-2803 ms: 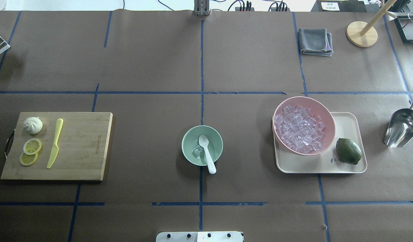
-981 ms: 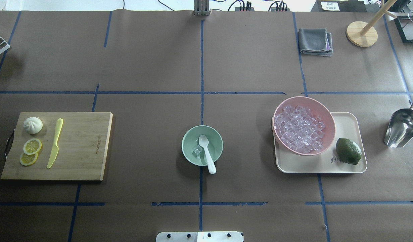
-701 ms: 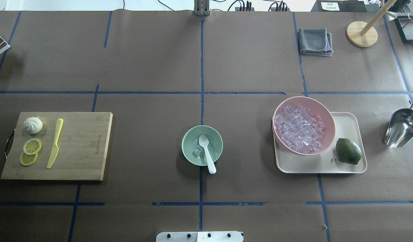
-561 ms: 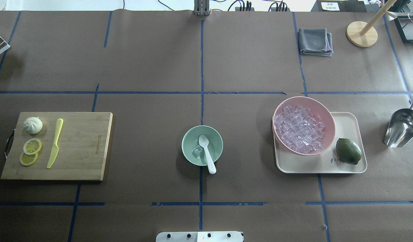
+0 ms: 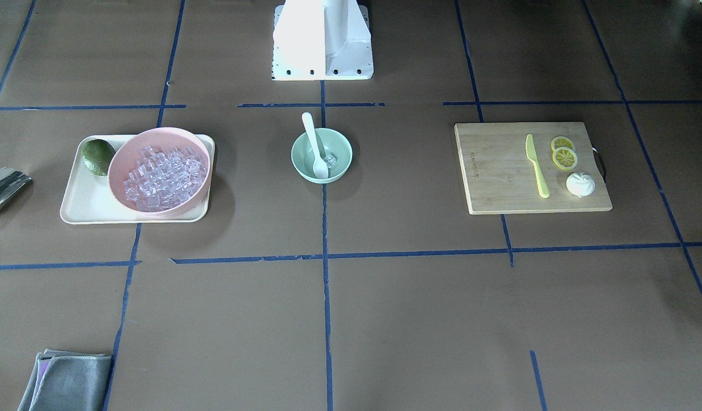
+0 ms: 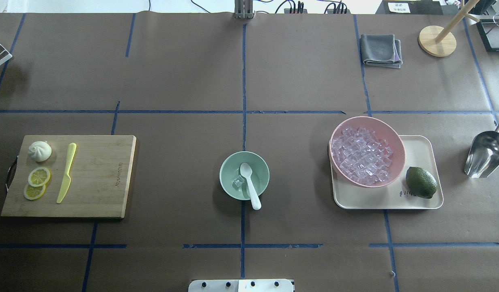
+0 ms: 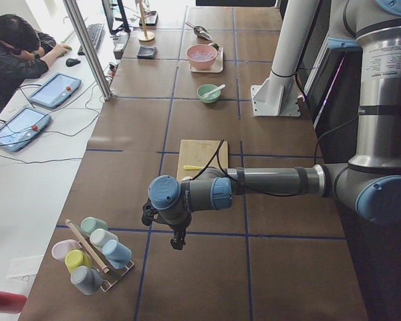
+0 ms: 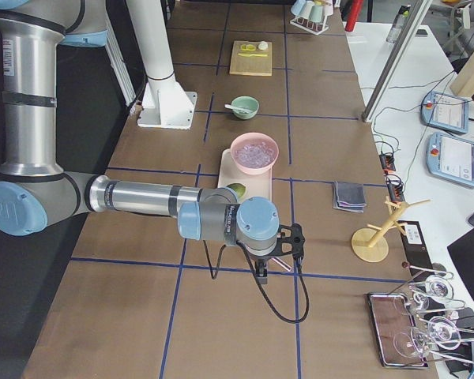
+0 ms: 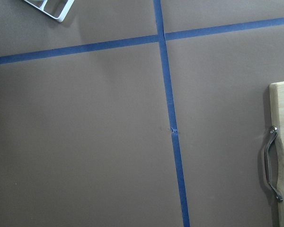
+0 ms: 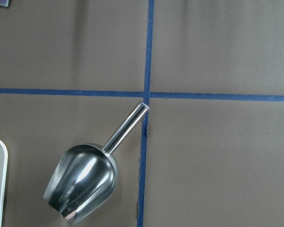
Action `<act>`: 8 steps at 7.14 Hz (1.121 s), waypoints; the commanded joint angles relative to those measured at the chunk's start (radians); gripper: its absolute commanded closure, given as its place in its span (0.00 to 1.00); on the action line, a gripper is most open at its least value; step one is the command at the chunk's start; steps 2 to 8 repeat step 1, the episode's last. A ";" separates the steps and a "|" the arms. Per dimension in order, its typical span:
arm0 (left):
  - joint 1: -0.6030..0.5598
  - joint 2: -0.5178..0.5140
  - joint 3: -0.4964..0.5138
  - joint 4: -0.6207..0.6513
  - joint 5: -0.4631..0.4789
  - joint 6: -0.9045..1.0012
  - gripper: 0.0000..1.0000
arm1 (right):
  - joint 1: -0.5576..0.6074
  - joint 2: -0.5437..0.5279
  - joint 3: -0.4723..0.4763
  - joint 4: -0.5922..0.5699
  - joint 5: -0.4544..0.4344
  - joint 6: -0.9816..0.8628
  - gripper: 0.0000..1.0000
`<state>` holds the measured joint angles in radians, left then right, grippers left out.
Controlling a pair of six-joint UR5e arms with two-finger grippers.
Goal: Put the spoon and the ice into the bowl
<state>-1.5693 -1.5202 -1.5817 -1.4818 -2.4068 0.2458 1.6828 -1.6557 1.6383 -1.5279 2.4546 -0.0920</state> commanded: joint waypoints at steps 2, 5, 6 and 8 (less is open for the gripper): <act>0.000 -0.001 0.000 0.000 0.000 0.001 0.00 | 0.000 0.001 0.000 0.000 0.000 0.000 0.00; 0.000 -0.001 0.000 0.000 0.000 0.001 0.00 | 0.000 0.001 0.000 0.000 0.000 0.000 0.00; 0.000 -0.001 0.000 0.000 0.000 0.001 0.00 | 0.000 0.001 0.000 0.000 0.000 0.000 0.00; 0.000 -0.001 0.000 0.000 0.000 0.001 0.00 | 0.000 0.001 0.000 0.000 0.000 0.000 0.00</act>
